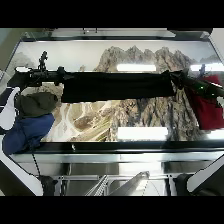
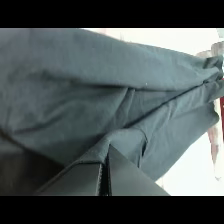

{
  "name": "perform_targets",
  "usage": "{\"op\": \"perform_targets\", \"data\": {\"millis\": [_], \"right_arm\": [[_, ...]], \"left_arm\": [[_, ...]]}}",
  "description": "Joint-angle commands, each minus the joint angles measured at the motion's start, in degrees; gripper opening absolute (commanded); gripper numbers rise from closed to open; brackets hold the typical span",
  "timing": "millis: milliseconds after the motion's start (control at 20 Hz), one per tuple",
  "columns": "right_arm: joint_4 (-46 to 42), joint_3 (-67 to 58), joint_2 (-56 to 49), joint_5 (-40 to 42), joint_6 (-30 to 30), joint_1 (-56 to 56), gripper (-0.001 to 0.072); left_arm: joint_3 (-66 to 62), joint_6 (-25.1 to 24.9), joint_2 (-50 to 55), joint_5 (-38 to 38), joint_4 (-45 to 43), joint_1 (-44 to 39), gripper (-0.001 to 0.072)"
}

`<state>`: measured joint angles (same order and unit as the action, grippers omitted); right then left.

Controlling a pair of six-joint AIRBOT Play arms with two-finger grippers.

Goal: Fold the shirts.

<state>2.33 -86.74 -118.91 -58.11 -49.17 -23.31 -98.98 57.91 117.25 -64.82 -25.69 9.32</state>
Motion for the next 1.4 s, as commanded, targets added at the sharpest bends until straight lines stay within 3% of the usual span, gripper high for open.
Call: {"op": "perform_targets", "data": {"millis": [0, 100, 300, 450, 500, 550, 650, 700, 750, 900, 1100, 1350], "right_arm": [[5.2, -0.92, -0.98, 3.69, 3.04, 0.26, 0.0247], [5.16, -1.73, -0.96, 3.91, 3.41, 0.07, 0.0247], [3.17, -4.59, -0.92, 1.53, 3.37, -0.74, 0.0247], [-7.76, -8.74, -0.92, -4.92, 2.38, -1.73, 0.0249], [-14.75, -10.99, -0.92, -7.72, 0.04, -2.27, 0.0288], [-22.08, -13.27, -0.92, -9.64, -2.89, -2.54, 0.0386], [-33.66, -17.4, -0.92, -13.46, -7.3, -2.99, 0.0442], [-37.07, -18.75, -0.92, -14.73, -8.02, -2.99, 0.0553], [-39.28, -19.39, -0.92, -14.82, -8.87, -2.99, 0.063], [-42.47, -19.39, -1.4, -12.63, -10.88, -2.99, 0.0646], [-42.86, -19.58, -3.41, -11.21, -10.88, -2.99, 0.0646], [-42.07, -22.73, -6.97, -11.39, -11.21, -0.9, 0.0632]], "left_arm": [[-3.91, 0.24, 2.29, 0.63, -0.02, -0.59, 0.0016], [-5.6, 0.26, 2.54, 0.5, -0.02, -0.59, 0.0331], [-10.14, 0.35, 2.56, -0.26, -0.04, 0.37, 0.0331], [-14.08, 1.79, 2.56, -3.15, -0.07, 2.12, 0.033], [-15.45, 2.34, 2.56, -4.79, -0.11, 2.82, 0.033], [-16.79, 3.3, 2.56, -5.79, -0.09, 3.52, 0.0329], [-19.5, 5.55, 2.47, -7.39, -0.04, 4.85, 0.0306], [-19.78, 5.84, 1.99, -8.79, 0.02, 5.33, 0.0091], [-19.08, 5.66, 0.92, -10.16, -0.02, 5.44, -0.0007], [-13.86, 5.57, -3.45, -10.29, -0.87, 5.22, -0.0009], [-8.72, 5.66, -9.81, -11.08, -9.42, 2.23, -0.0008], [0.31, 5.6, -15.91, -11.23, -10.38, -3.58, -0.0005]]}}
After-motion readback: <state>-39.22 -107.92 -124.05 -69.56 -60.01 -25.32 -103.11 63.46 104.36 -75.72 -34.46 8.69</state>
